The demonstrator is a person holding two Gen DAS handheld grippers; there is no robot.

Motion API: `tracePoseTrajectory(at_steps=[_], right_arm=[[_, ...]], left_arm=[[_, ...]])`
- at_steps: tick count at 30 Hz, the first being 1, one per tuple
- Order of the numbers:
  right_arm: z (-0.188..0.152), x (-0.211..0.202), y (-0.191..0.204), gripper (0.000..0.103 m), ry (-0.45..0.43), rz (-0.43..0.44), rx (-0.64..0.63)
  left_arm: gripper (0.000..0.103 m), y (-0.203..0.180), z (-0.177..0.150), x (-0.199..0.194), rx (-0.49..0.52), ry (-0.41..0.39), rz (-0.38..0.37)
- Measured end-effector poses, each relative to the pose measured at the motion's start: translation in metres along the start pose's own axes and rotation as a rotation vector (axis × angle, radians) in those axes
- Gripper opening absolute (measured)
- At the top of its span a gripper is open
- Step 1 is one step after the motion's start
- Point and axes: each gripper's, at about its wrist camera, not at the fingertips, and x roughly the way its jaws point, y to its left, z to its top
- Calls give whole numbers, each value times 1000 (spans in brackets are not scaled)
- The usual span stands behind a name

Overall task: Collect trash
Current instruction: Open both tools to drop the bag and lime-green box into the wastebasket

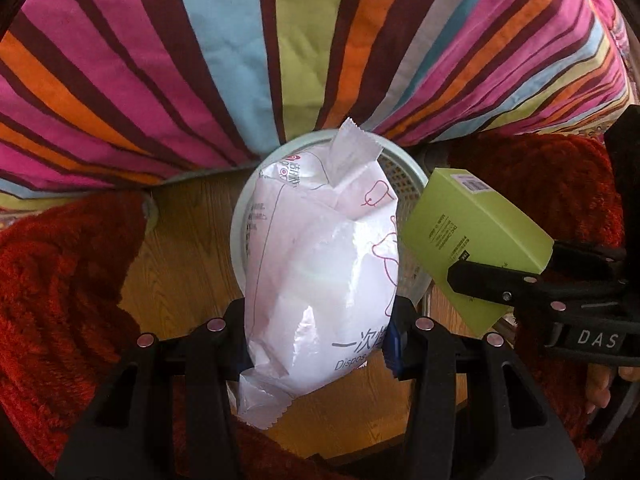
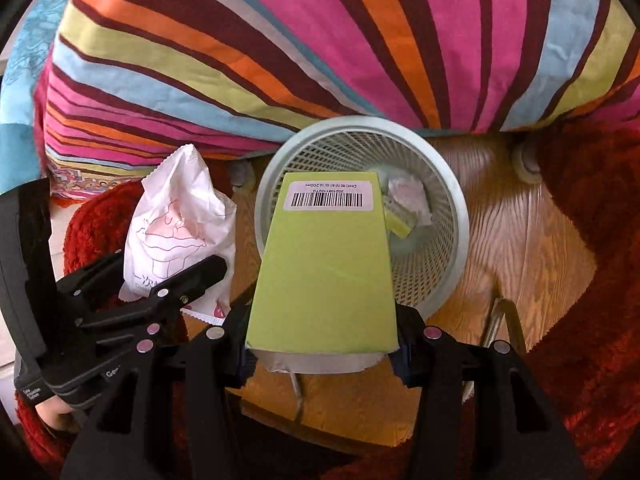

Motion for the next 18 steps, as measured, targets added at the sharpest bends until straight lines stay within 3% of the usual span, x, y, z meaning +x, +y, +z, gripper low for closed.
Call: tracePoseTrajectory(at_steps=[8,11,12,18], right_arm=[[1,12,1,52,49,-10,5],[1,12,0,71,58,-17,13],[1,11,-1,75,55,-20,18],[3,7,-8,78,28,-17,58]], left_arm=[[49,5,0,12,-12,45,0],[58,7,-2,22,-18,63,-3],[67,8,-2,22,-20,65,3],[68,13,-2,18,-44,57,-2]])
